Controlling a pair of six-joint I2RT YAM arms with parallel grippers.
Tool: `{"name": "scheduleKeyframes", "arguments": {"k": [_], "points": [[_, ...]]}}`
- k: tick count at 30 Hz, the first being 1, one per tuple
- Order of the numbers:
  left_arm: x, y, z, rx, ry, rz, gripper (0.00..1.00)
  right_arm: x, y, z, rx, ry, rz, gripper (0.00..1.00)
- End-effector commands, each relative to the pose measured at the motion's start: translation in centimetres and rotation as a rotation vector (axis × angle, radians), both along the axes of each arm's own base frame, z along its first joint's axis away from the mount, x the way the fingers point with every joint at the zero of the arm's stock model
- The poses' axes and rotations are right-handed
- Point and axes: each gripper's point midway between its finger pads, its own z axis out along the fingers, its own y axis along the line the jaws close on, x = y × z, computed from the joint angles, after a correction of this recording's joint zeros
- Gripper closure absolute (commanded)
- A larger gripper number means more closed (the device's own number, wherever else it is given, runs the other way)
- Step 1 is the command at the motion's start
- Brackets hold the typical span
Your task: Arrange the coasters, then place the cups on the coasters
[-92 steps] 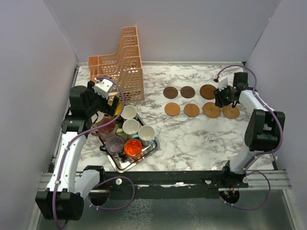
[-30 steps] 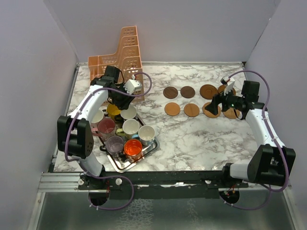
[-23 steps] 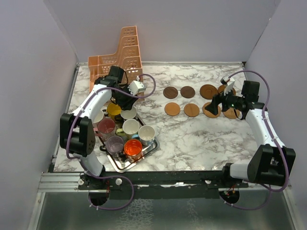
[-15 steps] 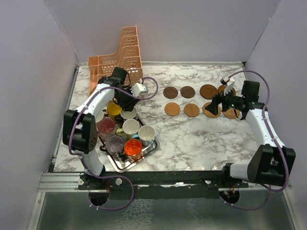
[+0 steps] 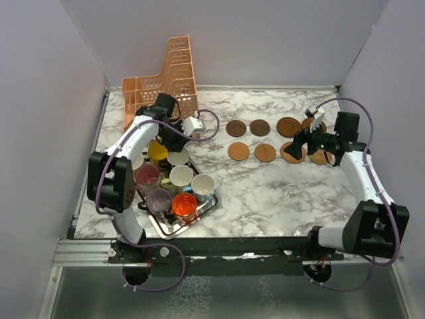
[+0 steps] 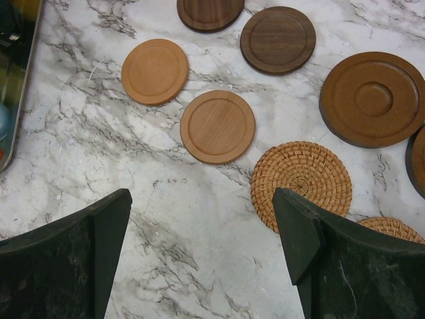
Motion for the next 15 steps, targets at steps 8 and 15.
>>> {"name": "scheduleKeyframes", "arguments": {"k": [8,15], "points": [[-0.1,-1.4,0.2,-0.008,0.043,-0.097,0.90,0.4,-0.2,0.3,-0.022,-0.030,-0.003,0.11],[1.0,-2.1,1.7,-0.014,0.038,-0.093,1.00,0.5,-0.2,0.1,-0.018,-0.022,0.002,0.11]]}}
